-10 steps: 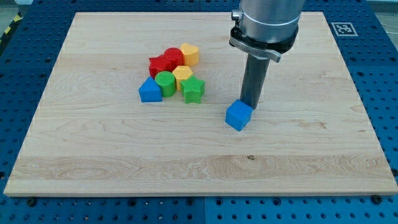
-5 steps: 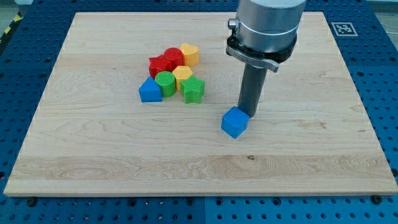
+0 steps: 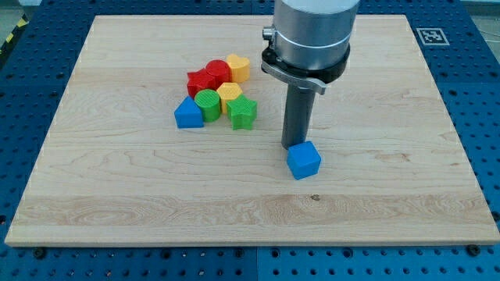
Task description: Slide the blue cube to the bottom side
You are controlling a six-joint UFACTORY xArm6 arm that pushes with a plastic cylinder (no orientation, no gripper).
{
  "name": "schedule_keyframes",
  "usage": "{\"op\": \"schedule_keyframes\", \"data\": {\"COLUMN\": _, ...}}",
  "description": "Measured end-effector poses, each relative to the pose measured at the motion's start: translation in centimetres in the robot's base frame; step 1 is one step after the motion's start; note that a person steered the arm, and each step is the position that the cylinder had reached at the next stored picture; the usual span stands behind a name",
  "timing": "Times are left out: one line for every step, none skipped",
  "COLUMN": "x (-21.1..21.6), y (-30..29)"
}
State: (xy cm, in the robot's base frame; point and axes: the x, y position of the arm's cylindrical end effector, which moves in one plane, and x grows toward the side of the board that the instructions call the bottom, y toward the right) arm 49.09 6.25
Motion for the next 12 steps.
{"op": "schedule_keyframes", "data": {"x": 0.7, "y": 1.5}}
{"op": "schedule_keyframes", "data": {"x": 0.8, "y": 1.6}}
{"op": "schedule_keyframes", "data": {"x": 1.6, "y": 1.6}}
{"op": "schedule_keyframes", "data": {"x": 2.0, "y": 1.6}}
{"op": "schedule_keyframes", "data": {"x": 2.2, "y": 1.6}}
{"op": "schedule_keyframes", "data": {"x": 2.2, "y": 1.2}}
{"op": "schedule_keyframes", "data": {"x": 2.2, "y": -0.5}}
{"op": "schedule_keyframes", "data": {"x": 4.2, "y": -0.5}}
{"op": "schedule_keyframes", "data": {"x": 4.6, "y": -0.5}}
{"op": "schedule_keyframes", "data": {"x": 4.6, "y": 0.4}}
{"op": "schedule_keyframes", "data": {"x": 4.6, "y": 2.5}}
{"op": "schedule_keyframes", "data": {"x": 4.5, "y": 2.8}}
